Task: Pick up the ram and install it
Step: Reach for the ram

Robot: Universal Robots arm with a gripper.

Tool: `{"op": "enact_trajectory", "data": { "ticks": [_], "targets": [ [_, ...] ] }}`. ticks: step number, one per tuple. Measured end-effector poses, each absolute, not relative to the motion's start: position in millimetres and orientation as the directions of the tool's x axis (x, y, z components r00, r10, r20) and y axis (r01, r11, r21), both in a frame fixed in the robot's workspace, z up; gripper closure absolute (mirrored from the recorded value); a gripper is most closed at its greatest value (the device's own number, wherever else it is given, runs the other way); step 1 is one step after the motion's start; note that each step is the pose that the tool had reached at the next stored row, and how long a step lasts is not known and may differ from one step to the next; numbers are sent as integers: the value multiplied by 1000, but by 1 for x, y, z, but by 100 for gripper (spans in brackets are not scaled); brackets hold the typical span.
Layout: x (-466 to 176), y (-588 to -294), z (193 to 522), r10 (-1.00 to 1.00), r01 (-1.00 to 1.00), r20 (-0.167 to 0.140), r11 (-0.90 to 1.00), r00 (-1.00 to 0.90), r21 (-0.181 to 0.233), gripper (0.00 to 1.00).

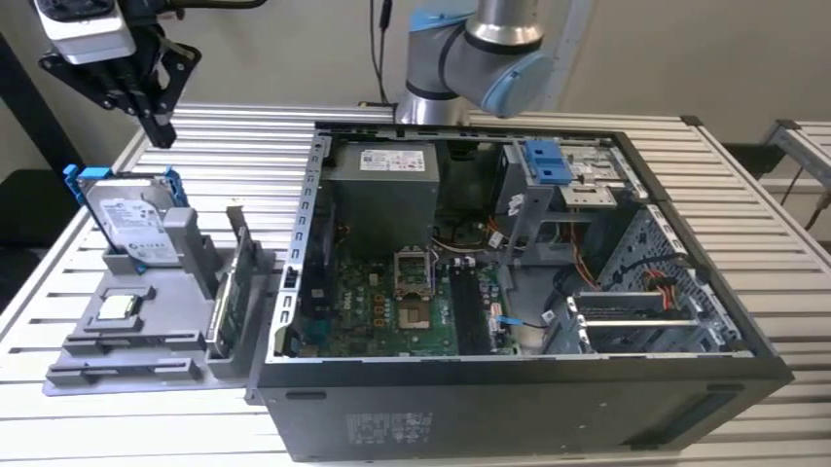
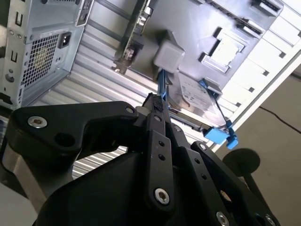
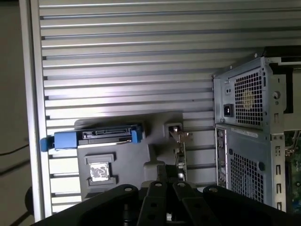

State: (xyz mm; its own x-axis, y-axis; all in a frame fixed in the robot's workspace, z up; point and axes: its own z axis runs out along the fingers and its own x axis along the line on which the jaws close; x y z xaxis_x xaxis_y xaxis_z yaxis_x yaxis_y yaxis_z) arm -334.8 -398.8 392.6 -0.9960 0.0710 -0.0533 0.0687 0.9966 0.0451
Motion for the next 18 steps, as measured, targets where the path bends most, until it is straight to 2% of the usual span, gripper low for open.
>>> {"op": "enact_trajectory", "data": {
  "ticks": [18],
  "targets": [
    [-366,-399,393,71,69,-57,997,-996,45,89]
  ]
}}
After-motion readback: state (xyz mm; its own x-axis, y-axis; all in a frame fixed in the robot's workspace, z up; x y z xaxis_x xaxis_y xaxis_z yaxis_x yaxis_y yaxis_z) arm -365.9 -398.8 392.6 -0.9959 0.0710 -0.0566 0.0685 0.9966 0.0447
